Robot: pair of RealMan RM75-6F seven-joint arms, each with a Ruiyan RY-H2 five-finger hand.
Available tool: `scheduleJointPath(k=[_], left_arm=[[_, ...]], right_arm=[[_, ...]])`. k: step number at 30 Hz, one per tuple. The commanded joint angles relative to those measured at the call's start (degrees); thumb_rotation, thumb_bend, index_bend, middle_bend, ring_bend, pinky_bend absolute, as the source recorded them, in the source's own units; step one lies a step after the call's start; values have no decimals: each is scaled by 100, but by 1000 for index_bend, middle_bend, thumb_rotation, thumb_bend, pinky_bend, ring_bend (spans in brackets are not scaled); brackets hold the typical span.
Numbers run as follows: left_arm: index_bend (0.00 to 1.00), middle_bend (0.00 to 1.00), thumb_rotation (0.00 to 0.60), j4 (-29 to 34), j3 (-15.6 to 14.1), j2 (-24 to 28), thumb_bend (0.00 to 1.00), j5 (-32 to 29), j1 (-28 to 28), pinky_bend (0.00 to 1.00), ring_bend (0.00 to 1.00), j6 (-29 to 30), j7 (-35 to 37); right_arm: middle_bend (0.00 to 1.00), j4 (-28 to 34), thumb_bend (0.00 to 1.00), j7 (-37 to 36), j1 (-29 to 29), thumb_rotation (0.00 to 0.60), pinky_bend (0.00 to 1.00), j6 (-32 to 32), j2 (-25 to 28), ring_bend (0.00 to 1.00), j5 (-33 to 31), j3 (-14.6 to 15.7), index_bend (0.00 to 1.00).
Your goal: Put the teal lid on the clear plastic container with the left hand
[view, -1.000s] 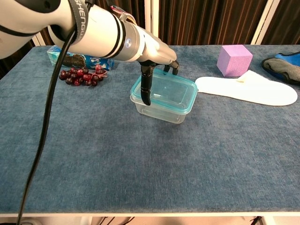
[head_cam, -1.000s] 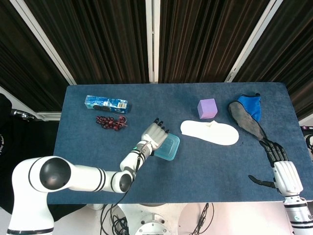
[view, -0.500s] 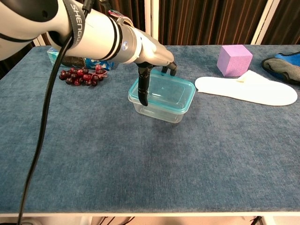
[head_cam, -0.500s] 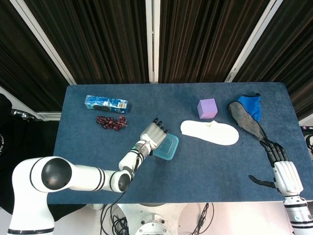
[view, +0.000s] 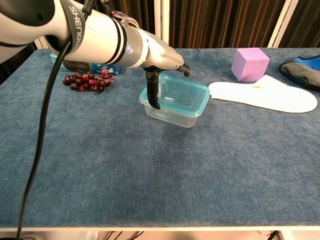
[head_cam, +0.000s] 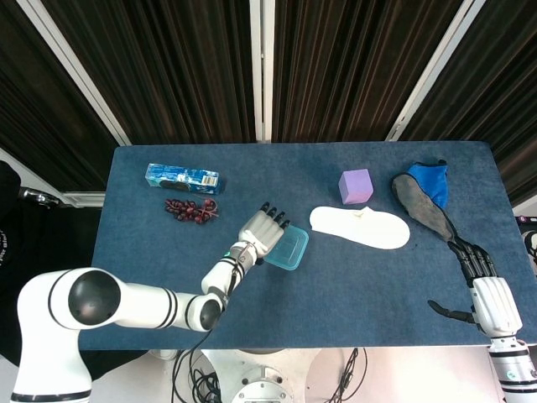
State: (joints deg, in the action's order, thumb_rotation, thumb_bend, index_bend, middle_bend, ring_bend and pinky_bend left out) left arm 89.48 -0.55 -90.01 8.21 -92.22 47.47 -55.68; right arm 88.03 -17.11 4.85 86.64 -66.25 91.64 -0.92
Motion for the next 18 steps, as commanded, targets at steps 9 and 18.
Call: scheduleJointPath(k=[9,18], left_arm=[[34,0,461,702,79,444,199,626,343,0,0,273,482],[107,101,465,653,-65,412,182,1384,835,0,0,405,884]], right_arm=[[0,-25,26,-51,-36,600,0,76,13,0,51,16,0],[0,-24,26,-41,-34,600,0,137,-16,0,129,16,0]])
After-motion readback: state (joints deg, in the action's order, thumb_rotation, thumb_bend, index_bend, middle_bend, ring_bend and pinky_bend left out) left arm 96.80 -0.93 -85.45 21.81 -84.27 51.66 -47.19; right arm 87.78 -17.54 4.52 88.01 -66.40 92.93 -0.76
